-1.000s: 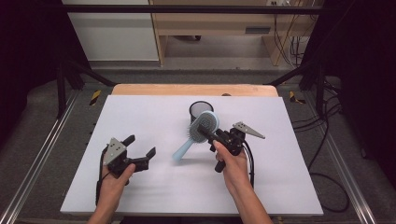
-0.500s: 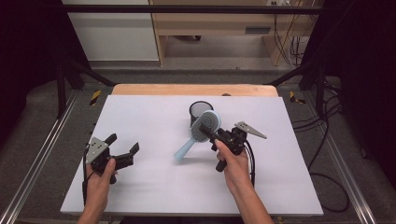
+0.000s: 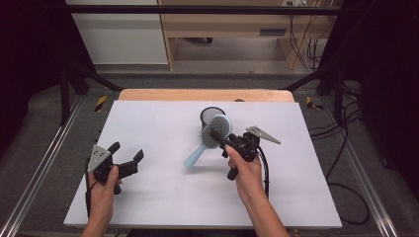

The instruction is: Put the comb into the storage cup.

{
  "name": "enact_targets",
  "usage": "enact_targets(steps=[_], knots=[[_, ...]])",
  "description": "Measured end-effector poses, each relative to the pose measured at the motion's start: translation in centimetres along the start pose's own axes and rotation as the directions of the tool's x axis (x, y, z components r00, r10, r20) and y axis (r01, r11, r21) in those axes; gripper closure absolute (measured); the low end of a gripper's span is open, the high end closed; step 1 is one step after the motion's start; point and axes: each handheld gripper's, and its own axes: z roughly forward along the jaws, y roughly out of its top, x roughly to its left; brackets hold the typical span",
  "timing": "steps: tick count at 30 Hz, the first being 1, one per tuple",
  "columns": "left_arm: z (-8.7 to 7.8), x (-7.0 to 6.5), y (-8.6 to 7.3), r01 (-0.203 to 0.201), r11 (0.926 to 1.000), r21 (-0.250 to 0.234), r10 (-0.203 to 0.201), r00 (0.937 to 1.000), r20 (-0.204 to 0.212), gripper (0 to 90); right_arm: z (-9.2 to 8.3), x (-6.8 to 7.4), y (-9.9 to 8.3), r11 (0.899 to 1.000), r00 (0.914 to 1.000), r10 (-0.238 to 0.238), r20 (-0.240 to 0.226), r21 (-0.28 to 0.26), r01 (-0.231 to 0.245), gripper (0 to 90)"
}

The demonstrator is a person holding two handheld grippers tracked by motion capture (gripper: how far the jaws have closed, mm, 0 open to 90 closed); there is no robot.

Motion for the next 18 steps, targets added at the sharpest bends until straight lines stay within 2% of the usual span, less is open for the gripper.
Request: enact_targets(steps=[3,5,7,11,18], knots=[[-0.2,0.1,0.0,0.066,0.9976,-0.024,-0.065,0.9978,0.008,3.0,0.0,0.2,0.5,1.0,0.9999,-0.01,0.012,0.0,0.01,53.5],[-0.1,0.1,0.1,0.04,0.9989,-0.024,-0.041,0.9992,-0.002,3.1,-0.1,0.3,0.8,1.0,0.9999,-0.001,0.014,-0.006,0.001,53.5],[0.2,0.1,0.2,0.03,0.9994,-0.018,-0.03,0.9995,0.004,3.3,-0.2,0.5,1.2,1.0,0.9998,-0.012,0.014,-0.005,0.012,53.5],[0.5,0.4,0.4,0.027,0.9995,-0.018,-0.027,0.9996,0.008,3.4,-0.4,0.8,1.7,1.0,0.9998,-0.014,0.01,-0.021,0.014,53.5],[-0.1,0.7,0.5,0.036,0.9989,-0.032,-0.036,0.9992,-0.015,3.5,0.0,0.8,1.6,1.0,1.0,-0.006,0.001,-0.023,0.006,53.5]])
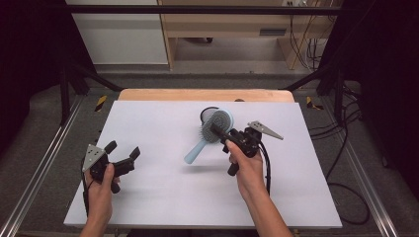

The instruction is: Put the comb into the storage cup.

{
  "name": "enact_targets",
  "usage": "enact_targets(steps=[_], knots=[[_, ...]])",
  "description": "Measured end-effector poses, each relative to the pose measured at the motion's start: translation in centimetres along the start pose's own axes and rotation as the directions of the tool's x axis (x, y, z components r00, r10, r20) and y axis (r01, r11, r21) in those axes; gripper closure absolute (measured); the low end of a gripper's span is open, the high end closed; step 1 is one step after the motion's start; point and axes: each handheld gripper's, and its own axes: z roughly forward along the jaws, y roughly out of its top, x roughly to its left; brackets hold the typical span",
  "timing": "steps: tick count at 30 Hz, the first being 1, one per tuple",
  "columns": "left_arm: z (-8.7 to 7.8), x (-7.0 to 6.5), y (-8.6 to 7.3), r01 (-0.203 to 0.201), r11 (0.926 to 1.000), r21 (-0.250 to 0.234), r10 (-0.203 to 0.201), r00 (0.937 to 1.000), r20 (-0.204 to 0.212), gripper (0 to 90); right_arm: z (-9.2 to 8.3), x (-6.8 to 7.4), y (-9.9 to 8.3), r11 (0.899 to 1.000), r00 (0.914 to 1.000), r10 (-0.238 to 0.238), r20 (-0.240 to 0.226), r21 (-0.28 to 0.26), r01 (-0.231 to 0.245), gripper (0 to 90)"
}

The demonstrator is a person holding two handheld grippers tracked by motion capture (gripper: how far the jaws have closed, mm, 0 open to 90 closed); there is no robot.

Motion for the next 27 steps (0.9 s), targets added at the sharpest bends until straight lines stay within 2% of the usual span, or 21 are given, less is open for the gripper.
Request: enact_targets(steps=[8,10,18,27], knots=[[0.2,-0.1,0.0,-0.01,0.9999,0.005,0.01,1.0,0.0,3.5,0.2,0.3,0.7,1.0,1.0,0.009,-0.002,-0.001,-0.009,53.5],[0.2,0.0,-0.1,0.008,1.0,0.001,-0.008,1.0,-0.002,3.5,0.4,0.6,1.1,1.0,1.0,0.003,-0.004,0.005,-0.003,53.4],[0.0,0.3,0.0,0.004,1.0,-0.003,-0.004,0.9998,-0.02,3.6,1.4,1.8,2.7,1.0,0.9998,-0.012,-0.018,0.001,0.012,53.4],[0.0,0.5,0.1,0.013,0.9999,-0.004,-0.013,0.9998,-0.015,3.7,2.7,2.9,3.2,1.0,0.9998,-0.014,-0.012,-0.001,0.014,53.4]])
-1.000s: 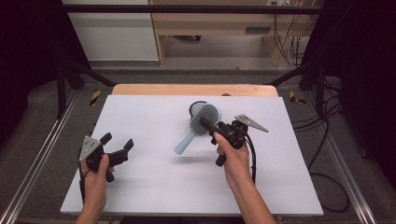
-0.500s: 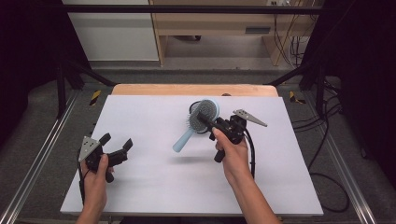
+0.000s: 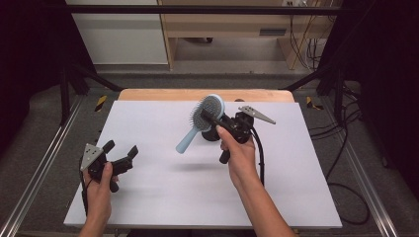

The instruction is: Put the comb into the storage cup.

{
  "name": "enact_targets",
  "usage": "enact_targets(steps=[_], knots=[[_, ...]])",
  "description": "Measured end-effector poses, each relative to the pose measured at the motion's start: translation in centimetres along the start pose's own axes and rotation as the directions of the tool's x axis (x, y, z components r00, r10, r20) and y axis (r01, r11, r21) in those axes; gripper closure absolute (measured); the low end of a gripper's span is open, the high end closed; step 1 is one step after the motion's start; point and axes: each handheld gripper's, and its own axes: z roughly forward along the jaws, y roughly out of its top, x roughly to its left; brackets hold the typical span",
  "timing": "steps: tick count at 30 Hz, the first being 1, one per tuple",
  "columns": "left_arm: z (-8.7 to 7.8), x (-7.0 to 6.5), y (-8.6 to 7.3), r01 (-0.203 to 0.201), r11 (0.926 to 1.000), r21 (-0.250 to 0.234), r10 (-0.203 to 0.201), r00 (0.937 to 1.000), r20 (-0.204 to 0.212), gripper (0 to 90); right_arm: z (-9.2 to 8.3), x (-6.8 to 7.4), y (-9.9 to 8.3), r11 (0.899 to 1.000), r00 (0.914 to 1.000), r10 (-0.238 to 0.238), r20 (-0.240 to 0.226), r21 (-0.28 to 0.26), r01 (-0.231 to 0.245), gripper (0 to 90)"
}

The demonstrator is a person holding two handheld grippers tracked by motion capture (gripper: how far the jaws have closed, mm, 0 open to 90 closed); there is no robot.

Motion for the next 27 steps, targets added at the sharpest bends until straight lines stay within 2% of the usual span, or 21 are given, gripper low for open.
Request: enact_targets(steps=[4,6,10,13,17,20,27], knots=[[-0.1,-0.2,-0.1,0.0,1.0,0.004,0.0,1.0,0.004,3.7,0.7,0.2,0.4,1.0,0.9998,-0.01,0.017,0.007,0.01,53.4],[-0.2,-0.3,-0.1,-0.019,0.9998,0.005,0.019,0.9998,-0.006,3.7,1.1,0.4,0.7,1.0,0.9997,-0.02,0.016,0.003,0.02,53.4],[-0.3,-0.2,-0.1,-0.023,0.9997,0.003,0.023,0.9996,-0.013,3.6,2.0,0.3,1.5,1.0,0.9994,-0.028,0.022,0.007,0.028,53.4],[-0.4,-0.2,-0.1,-0.02,0.9998,0.002,0.02,0.9997,-0.017,3.6,2.3,-0.1,1.9,1.0,0.9994,-0.023,0.024,0.0,0.023,53.4],[-0.3,-0.4,-0.3,-0.005,1.0,0.004,0.005,0.9999,-0.014,3.6,2.7,-0.7,2.5,1.0,0.9996,0.006,0.028,-0.016,-0.005,53.4],[-0.2,-0.5,-0.2,-0.02,0.9998,0.006,0.02,0.9998,-0.008,3.6,2.9,-0.7,2.9,0.999,0.9994,0.023,0.026,-0.033,-0.022,53.4],[-0.3,-0.4,-0.2,-0.022,0.9998,0.005,0.022,0.9997,-0.012,3.6,3.2,-1.4,3.3,0.999,0.9987,0.033,0.039,-0.044,-0.031,53.4]])
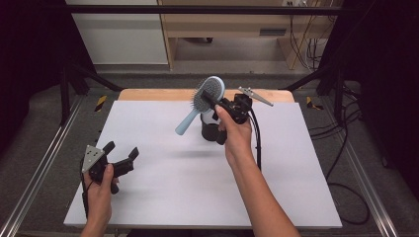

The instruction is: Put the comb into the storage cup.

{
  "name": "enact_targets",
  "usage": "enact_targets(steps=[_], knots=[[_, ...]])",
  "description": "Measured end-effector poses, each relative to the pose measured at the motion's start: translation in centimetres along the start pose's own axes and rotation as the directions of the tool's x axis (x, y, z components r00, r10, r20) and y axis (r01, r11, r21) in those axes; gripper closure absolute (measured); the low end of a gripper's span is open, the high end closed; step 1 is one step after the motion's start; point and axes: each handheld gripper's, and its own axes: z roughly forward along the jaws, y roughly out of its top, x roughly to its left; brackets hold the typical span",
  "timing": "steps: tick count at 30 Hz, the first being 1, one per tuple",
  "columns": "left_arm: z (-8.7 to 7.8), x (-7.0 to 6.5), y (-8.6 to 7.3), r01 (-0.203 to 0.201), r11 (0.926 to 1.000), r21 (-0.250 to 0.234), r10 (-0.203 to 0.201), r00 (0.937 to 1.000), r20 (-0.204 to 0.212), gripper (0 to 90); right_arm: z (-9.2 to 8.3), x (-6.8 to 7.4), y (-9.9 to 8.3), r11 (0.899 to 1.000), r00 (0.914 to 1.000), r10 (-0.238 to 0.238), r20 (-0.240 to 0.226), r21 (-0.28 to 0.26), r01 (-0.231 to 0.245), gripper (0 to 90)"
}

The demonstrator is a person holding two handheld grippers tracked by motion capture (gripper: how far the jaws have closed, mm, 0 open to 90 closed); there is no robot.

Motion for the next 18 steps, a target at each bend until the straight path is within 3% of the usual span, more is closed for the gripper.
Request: enact_targets(steps=[18], knots=[[0.0,-0.3,0.0,-0.009,1.0,0.002,0.009,0.9999,0.007,3.6,0.4,-0.8,1.6,1.0,0.9995,0.006,0.032,-0.026,-0.005,53.5]])
